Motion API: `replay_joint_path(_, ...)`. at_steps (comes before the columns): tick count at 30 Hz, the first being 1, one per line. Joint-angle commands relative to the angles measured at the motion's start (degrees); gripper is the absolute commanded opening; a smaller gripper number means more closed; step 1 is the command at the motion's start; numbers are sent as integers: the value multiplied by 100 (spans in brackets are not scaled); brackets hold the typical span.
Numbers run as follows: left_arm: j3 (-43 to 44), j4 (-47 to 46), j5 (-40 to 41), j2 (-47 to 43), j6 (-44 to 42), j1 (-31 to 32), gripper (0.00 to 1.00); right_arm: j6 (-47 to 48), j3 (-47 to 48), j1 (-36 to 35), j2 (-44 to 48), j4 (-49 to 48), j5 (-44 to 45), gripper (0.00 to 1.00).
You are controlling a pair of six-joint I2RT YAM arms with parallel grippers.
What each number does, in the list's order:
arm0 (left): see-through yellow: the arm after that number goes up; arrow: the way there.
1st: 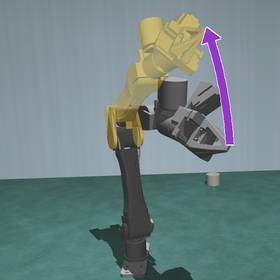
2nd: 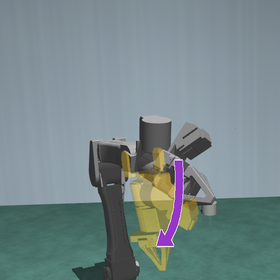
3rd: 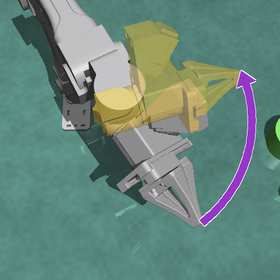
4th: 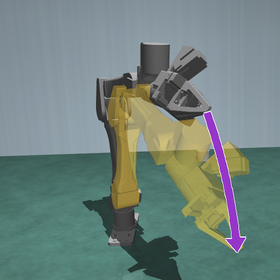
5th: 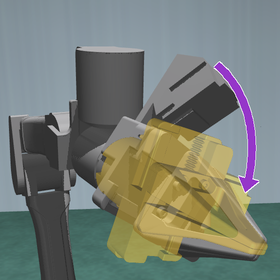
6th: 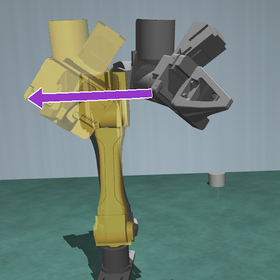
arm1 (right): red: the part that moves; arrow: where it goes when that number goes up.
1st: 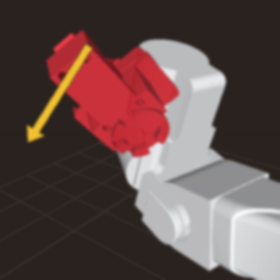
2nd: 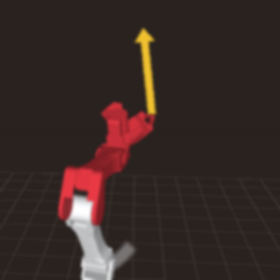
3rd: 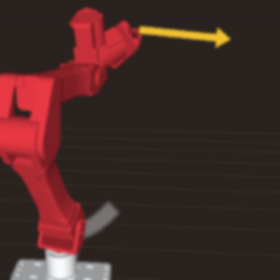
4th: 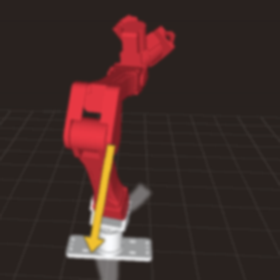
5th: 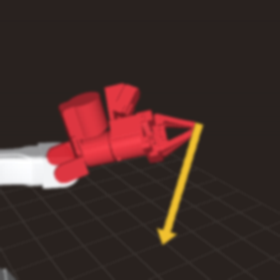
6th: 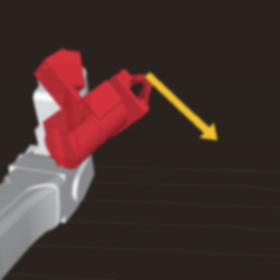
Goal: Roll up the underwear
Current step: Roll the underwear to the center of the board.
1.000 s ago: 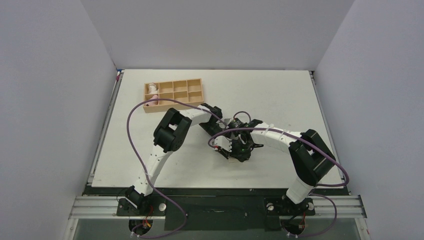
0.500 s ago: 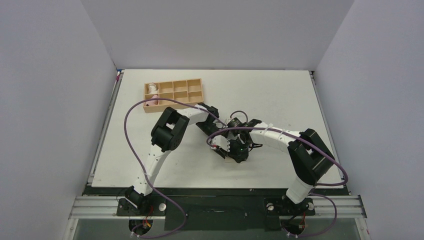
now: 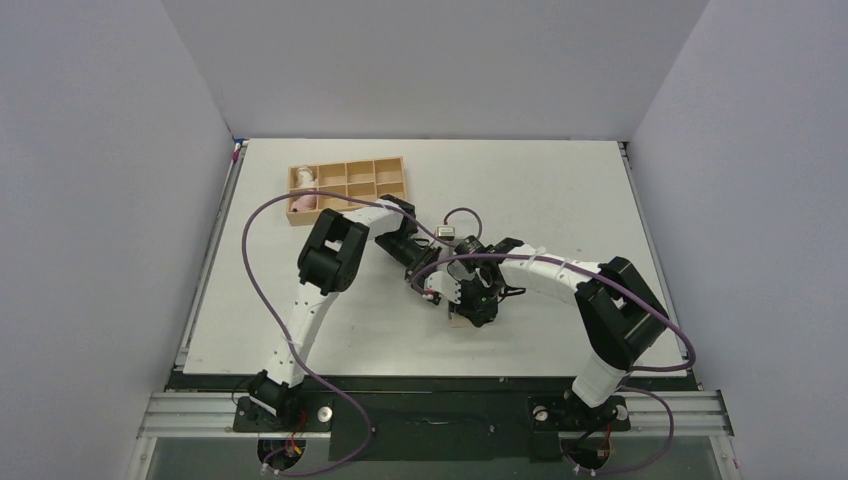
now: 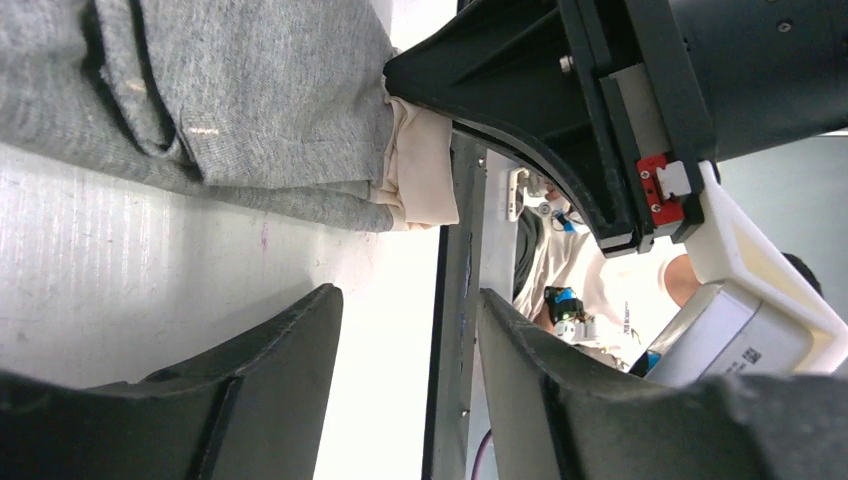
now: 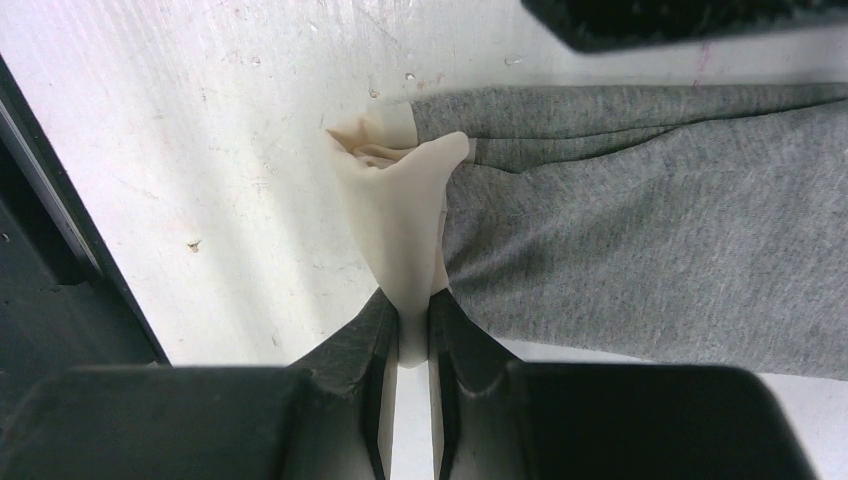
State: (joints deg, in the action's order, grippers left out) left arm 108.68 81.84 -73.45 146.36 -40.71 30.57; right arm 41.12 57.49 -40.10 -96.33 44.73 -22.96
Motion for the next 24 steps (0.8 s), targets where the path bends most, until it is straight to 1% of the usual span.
replay_joint_path(1,28,979,-194,107,-1217,-157,46,-75,-130,43,-290,437,57,0)
replay_joint_path(4,-299,629,-168,-178,-1115,-367,46,-91,-80,56,-310,446,30,0)
replay_joint_path(5,-474,507,-147,-248,-937,-459,46,-95,-67,68,-319,453,29,0)
replay_joint_path(6,-569,196,-94,-413,-837,-506,46,-95,-46,66,-330,460,22,0)
replay_joint_path(7,-796,-4,-61,-511,-496,-608,46,-96,-28,66,-339,467,12,0)
replay_joint_path(8,-919,-510,46,-799,-46,-659,46,-96,-4,69,-345,482,0,0)
replay_joint_path(9,-1205,-796,119,-911,184,-759,46,-96,6,78,-354,487,-3,0)
replay_joint_path(10,-1370,-1470,309,-1188,735,-800,46,-100,20,84,-361,498,-6,0)
replay_joint_path(11,-1682,-1782,421,-1329,997,-882,47,-101,31,97,-367,504,-15,0)
replay_joint_path(12,-1841,-2383,635,-1602,1413,-923,48,-103,46,107,-363,520,-29,0)
replay_joint_path(14,-2201,-2935,916,-1954,1747,-1030,49,-104,80,131,-355,537,-53,0)
replay_joint_path(21,-3009,-3775,1306,-2873,2201,-1353,51,-50,349,356,-438,777,-389,0)
replay_joint_path(24,-3410,-4120,1667,-3476,2437,-1460,52,-6,538,430,-537,963,-536,0)
